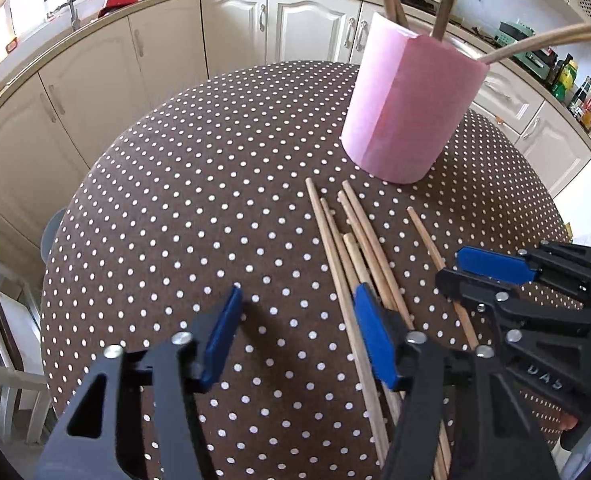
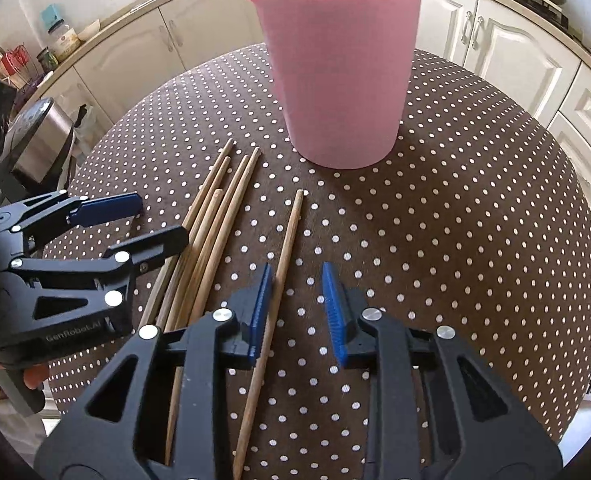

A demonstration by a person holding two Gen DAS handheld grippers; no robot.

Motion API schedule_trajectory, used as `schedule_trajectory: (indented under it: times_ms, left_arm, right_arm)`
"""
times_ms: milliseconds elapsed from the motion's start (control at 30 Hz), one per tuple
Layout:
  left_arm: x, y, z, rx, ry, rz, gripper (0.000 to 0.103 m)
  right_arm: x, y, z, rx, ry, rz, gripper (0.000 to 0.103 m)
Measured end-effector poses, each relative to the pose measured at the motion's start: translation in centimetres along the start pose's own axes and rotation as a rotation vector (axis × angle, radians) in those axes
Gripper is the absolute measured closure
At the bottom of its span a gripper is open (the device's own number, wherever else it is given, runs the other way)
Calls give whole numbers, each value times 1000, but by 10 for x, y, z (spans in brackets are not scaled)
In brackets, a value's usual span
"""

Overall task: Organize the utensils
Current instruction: 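Close the left tool on a chopstick while the right tool grasps another, then lift both held chopsticks upright and carry them over the pink cup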

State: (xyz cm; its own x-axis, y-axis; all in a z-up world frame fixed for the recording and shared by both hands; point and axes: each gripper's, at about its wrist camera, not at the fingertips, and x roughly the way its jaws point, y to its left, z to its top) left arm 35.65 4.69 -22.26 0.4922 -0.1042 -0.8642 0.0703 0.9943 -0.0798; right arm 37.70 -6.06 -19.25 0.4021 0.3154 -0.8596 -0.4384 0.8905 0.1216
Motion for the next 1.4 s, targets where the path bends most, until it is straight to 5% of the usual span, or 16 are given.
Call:
schedule_trajectory:
  times_ms: [500,567,600,833,1400]
  left_arm:
    - [9,-12,3,53,38,60,58]
    - [12,-17,11,63,24,65,68]
    - [13,-17,14,64,17,53,92]
    - [12,-22,20,20,0,-26,97]
    - [-134,-23,9,40,-296,-140,97]
  right_arm:
    - [2,1,-3,-20,25,-10,78]
    - [3,5,-1,-40,31,-31,82]
    - [3,6,-1,-47,34,-34,88]
    - [2,5,-3,-28,37,15,97]
    - [-115,-2,-12,7,-244,153,97]
